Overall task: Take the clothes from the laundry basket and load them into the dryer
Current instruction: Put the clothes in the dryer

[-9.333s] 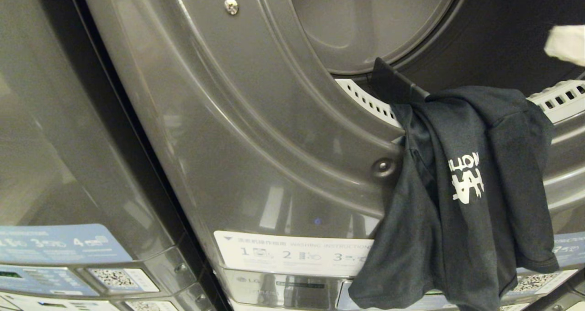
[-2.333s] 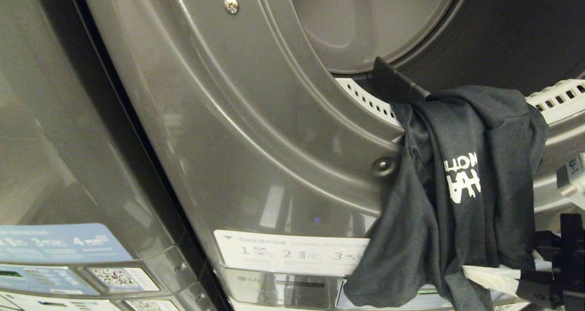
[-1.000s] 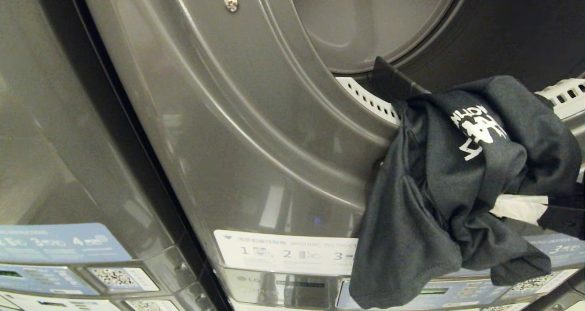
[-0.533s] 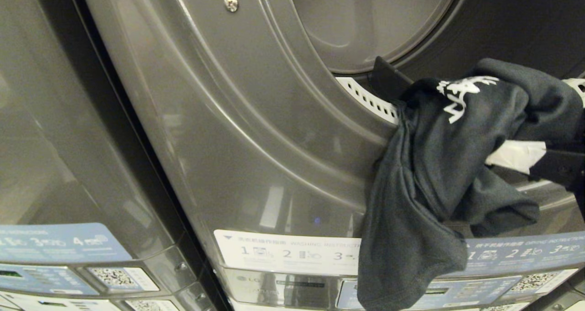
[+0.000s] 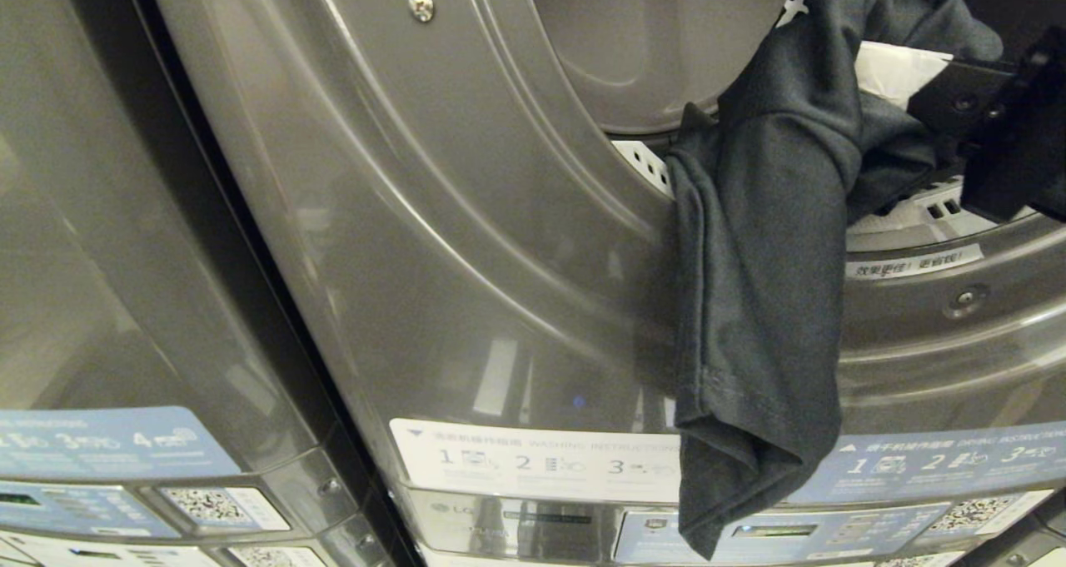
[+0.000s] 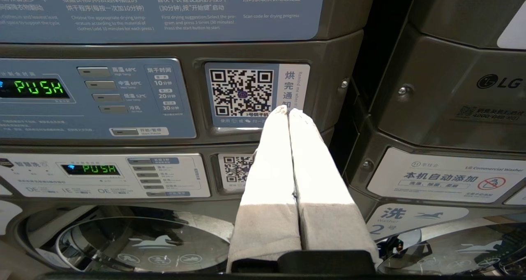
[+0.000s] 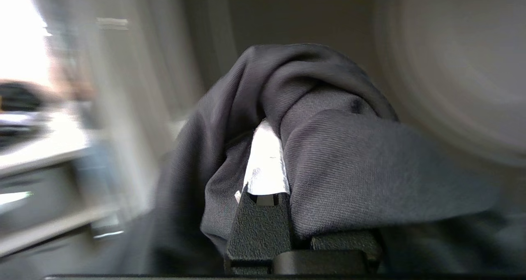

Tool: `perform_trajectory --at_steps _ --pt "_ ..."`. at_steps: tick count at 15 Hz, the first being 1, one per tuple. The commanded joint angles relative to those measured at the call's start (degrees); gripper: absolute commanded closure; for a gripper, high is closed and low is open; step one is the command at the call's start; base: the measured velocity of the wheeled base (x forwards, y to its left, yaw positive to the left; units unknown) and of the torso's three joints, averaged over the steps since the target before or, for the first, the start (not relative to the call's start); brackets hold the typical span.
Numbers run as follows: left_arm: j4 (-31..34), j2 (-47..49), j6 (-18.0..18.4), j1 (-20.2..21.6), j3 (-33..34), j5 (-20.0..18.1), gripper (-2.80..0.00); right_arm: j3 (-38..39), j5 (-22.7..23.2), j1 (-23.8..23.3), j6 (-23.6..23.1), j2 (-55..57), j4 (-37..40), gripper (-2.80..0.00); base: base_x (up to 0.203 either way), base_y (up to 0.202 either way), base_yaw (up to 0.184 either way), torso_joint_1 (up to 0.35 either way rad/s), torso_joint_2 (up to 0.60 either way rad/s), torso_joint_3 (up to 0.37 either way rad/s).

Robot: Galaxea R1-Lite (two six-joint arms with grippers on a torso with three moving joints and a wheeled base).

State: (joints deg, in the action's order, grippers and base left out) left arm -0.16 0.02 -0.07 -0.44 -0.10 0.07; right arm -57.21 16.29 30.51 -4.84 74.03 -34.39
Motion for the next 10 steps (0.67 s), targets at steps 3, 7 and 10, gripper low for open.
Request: perform_trajectory --at_steps 3,7,10 --pt "0.0 -0.1 0.0 0.0 0.0 0.0 0.0 -8.4 -9.1 -0.1 -7.4 9.6 -6.3 0.0 0.0 0.0 0.0 0.0 0.0 0.0" --pt "0.0 -0.1 0.0 0.0 0.0 0.0 0.0 -23.3 -22.5 -0.3 -16.0 21.2 -9.3 0.0 0.0 0.0 0.0 0.0 0.0 0.0" --pt "0.0 -0.1 0.0 0.0 0.0 0.0 0.0 -35.0 -31.1 -1.8 -28.0 29.2 -10.4 0.0 0.0 0.0 0.0 0.0 0.0 0.0"
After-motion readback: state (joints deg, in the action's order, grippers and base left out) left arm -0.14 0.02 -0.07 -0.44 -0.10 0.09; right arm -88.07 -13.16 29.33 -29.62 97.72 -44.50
